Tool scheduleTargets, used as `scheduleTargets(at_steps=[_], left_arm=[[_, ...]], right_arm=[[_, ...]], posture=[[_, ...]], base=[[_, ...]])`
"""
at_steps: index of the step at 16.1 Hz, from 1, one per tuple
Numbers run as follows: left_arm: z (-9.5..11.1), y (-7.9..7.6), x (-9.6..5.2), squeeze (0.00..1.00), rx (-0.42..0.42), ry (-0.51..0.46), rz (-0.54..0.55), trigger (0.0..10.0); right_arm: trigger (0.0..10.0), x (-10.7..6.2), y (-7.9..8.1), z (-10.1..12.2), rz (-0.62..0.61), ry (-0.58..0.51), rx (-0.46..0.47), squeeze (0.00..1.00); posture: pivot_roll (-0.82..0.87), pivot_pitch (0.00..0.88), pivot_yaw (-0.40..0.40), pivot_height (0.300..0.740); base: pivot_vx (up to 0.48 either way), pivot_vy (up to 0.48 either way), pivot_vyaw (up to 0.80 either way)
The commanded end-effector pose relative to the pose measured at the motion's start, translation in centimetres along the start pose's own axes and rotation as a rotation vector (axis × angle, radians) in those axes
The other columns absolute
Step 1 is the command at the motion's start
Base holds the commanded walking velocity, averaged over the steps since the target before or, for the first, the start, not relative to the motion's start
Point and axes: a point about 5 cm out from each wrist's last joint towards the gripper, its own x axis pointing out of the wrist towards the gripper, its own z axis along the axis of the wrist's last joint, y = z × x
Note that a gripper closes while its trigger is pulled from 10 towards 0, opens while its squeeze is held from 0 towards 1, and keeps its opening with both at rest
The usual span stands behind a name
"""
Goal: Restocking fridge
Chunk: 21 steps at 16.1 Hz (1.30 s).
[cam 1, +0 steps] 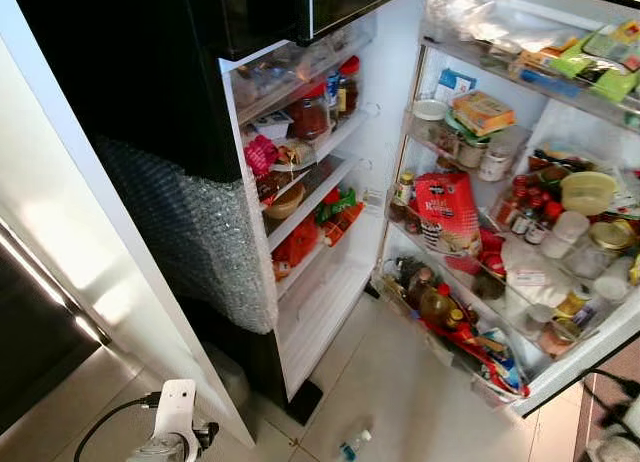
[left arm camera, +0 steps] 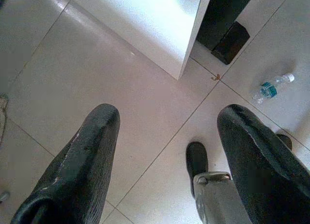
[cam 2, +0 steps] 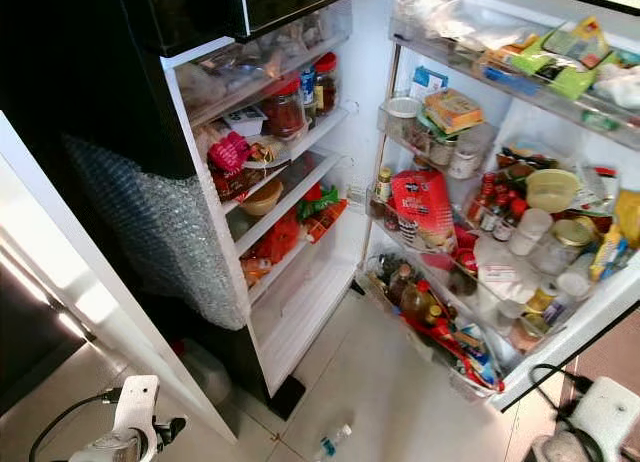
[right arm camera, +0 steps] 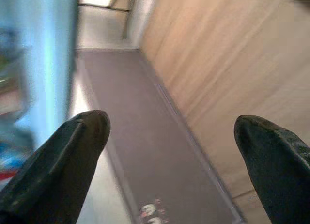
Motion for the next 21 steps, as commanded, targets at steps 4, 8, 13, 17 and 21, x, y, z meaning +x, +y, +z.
scheduleTargets(at_steps=[4, 8, 13, 17, 21], left_arm=[[-0.5, 0.1, 0.0, 0.00, 0.005, 0.022, 0.007, 10.0], [-0.4, 0.2, 0.0, 0.00, 0.003, 0.024, 0.012, 10.0], [-0.3, 0.1, 0.0, 0.00, -0.001, 0.025, 0.010, 10.0], [-0.2, 0.0, 0.0, 0.00, -0.002, 0.022, 0.009, 10.0], [-0.2, 0.0, 0.0, 0.00, 0.000, 0.021, 0.004, 10.0]], right_arm=[[10.0, 1.9, -2.0, 3.1, -0.164, -0.092, 0.051, 0.00], [10.0, 2.9, -2.9, 5.9, -0.227, -0.175, 0.100, 0.00], [10.0, 2.5, -1.7, 6.3, -0.211, -0.195, 0.091, 0.00], [10.0, 2.0, -0.2, 7.2, -0.136, -0.233, 0.097, 0.00], [10.0, 1.3, 1.0, 7.0, -0.083, -0.247, 0.089, 0.00]], posture=[[-0.01, 0.000, 0.002, 0.740], [-0.02, 0.000, 0.001, 0.740], [-0.01, 0.000, -0.002, 0.740], [-0.01, 0.000, -0.005, 0.740], [-0.01, 0.000, -0.008, 0.740]], base=[[0.000, 0.000, 0.00], [0.000, 0.000, 0.00], [0.000, 0.000, 0.00], [0.000, 0.000, 0.00], [0.000, 0.000, 0.00]])
